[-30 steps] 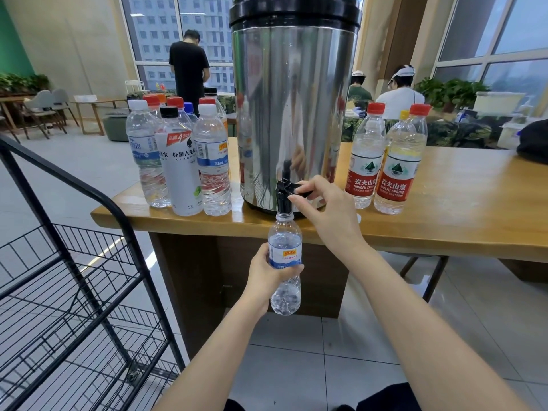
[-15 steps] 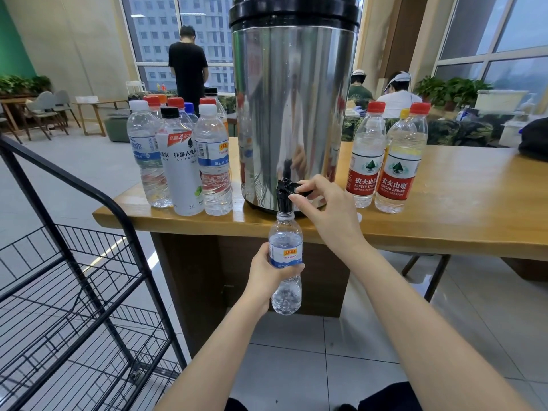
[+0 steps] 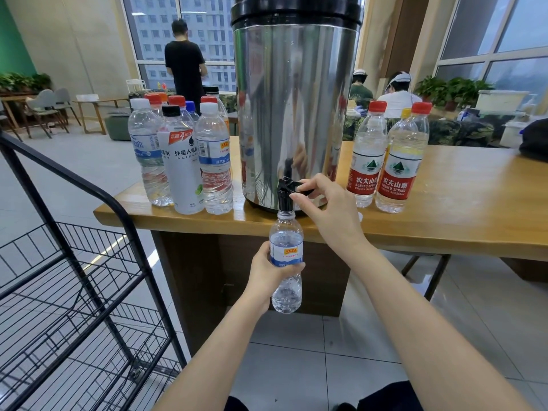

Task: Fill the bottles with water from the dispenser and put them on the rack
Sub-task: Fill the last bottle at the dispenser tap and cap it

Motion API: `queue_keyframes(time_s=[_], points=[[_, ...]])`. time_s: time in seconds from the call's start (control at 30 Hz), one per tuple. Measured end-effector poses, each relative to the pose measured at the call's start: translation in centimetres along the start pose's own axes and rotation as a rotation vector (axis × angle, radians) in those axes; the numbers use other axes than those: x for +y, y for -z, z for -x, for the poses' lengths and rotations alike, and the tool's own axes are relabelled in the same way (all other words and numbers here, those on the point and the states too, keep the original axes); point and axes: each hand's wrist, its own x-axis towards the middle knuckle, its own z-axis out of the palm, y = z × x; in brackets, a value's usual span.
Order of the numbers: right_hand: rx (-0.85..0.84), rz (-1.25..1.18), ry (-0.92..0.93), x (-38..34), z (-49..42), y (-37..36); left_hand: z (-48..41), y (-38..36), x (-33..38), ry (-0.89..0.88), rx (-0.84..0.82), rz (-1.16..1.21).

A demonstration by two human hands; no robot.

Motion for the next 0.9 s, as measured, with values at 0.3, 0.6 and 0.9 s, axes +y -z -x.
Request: queue_keyframes(time_s=[0.3, 0.6, 0.9], points=[[-0.002, 0.011, -0.003, 0.04, -0.03, -0.03, 0.04, -0.09, 0.2, 0.003, 0.008, -0.01], [-0.002, 0.006, -0.005, 0.09, -0.04, 0.0, 0.01, 0.04, 0.21, 0.005, 0.009, -0.005], [-0.006, 0.004, -0.012, 0.13, -0.02, -0.01, -0.18, -0.01, 0.16, 0.006, 0.014, -0.016]])
